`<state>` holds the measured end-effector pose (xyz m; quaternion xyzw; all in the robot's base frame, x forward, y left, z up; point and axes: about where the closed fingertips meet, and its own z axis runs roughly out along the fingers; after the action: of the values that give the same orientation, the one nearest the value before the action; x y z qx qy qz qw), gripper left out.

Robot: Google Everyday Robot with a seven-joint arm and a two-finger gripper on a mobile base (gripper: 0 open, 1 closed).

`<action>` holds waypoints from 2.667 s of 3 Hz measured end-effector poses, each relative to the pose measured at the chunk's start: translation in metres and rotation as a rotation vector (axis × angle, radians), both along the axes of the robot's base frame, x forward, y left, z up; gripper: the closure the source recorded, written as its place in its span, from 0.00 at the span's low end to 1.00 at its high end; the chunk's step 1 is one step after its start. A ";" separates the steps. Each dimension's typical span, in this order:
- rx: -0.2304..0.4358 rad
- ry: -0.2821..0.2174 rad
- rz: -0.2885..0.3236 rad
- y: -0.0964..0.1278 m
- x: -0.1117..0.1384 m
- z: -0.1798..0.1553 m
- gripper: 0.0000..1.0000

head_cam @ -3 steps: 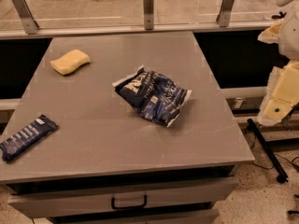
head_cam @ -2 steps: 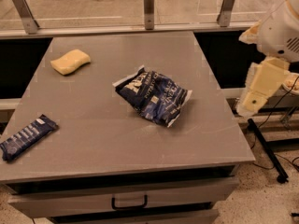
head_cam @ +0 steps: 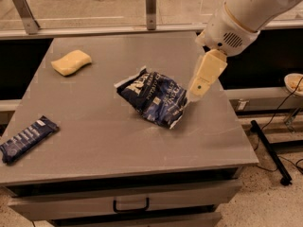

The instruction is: Move blue chip bag near sponge

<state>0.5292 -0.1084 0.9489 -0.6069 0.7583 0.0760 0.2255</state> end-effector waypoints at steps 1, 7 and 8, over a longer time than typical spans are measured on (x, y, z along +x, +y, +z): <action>-0.023 0.023 0.017 0.039 0.002 -0.019 0.00; -0.184 0.048 -0.041 0.074 0.020 -0.076 0.88; -0.148 0.000 -0.003 0.073 0.023 -0.043 1.00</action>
Offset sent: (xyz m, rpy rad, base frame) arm 0.0185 0.0963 -0.1028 -0.2967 0.0421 -0.0354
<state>0.5523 -0.0359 0.9054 -0.6209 0.7627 0.0192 0.1801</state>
